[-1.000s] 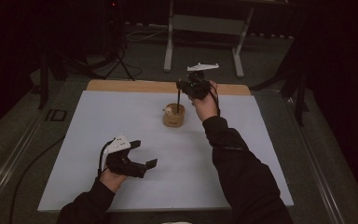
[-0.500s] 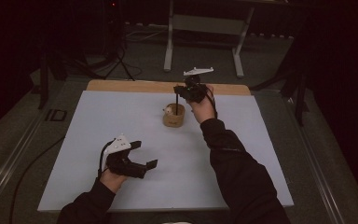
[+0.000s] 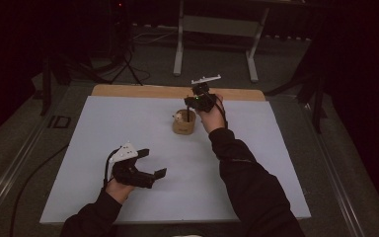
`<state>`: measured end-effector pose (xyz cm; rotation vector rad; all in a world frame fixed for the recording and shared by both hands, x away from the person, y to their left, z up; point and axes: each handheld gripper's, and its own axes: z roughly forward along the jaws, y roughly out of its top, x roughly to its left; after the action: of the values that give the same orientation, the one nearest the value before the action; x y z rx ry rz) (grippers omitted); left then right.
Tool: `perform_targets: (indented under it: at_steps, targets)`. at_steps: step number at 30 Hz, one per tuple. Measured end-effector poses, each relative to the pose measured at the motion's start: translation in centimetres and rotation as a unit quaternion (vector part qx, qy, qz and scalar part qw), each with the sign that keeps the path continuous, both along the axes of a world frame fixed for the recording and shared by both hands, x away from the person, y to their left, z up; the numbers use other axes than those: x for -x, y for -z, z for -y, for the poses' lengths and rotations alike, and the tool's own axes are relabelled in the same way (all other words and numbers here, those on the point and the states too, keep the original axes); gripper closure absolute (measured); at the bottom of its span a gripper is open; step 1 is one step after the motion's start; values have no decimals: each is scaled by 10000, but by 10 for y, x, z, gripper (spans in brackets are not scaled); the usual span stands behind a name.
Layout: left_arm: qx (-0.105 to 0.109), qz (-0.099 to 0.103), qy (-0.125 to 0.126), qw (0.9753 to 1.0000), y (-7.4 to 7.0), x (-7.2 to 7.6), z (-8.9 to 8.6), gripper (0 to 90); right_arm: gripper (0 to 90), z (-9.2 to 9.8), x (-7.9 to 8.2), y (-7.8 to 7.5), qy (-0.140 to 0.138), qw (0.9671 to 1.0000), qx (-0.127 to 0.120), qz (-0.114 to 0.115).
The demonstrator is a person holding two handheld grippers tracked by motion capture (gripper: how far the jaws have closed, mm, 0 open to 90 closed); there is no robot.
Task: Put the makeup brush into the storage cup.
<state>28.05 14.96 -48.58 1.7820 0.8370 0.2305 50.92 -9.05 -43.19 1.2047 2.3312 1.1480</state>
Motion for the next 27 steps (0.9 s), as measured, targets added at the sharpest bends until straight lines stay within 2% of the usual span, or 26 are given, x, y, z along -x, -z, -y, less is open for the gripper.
perform_targets:
  at_steps: [11, 12, 15, 16, 17, 19, 23, 25, 26, 27]
  targets:
    - [-42, -39, 45, 10000, 1, 0, 1, 3, 816, -3, -2, 4, -36, 9999, 38, -153]
    - [-42, -39, 45, 10000, 1, 0, 1, 3, 751, -3, -2, 3, -53, 9999, 17, -116]
    - [-32, -13, 49, 10000, 0, 0, 2, 3, 462, -2, -2, -2, -270, 9994, -205, -77]
    - [-32, -13, 49, 10000, 0, 0, 2, 3, 462, -2, -2, -2, -270, 9994, -205, -77]
    - [-21, -20, 42, 10000, 0, 0, 1, 3, 349, -1, -1, -8, -314, 9991, -285, -51]
    - [-75, -25, 0, 10000, 0, 0, 2, 3, 230, -1, 0, -13, -376, 9986, -367, -64]
    - [-42, -26, 11, 10000, -1, 0, 2, 3, 113, 1, 3, -22, -604, 9966, -533, -168]
    - [-64, -17, 28, 10000, -1, 0, 2, 3, 112, 2, 4, -24, -672, 9956, -622, -207]
    - [-68, -19, 42, 10000, -1, 0, 3, 3, 113, 5, 5, -28, -696, 9937, -837, -250]
    - [-62, -29, 44, 10000, -1, 0, 3, 3, 113, 5, 5, -29, -702, 9937, -834, -257]
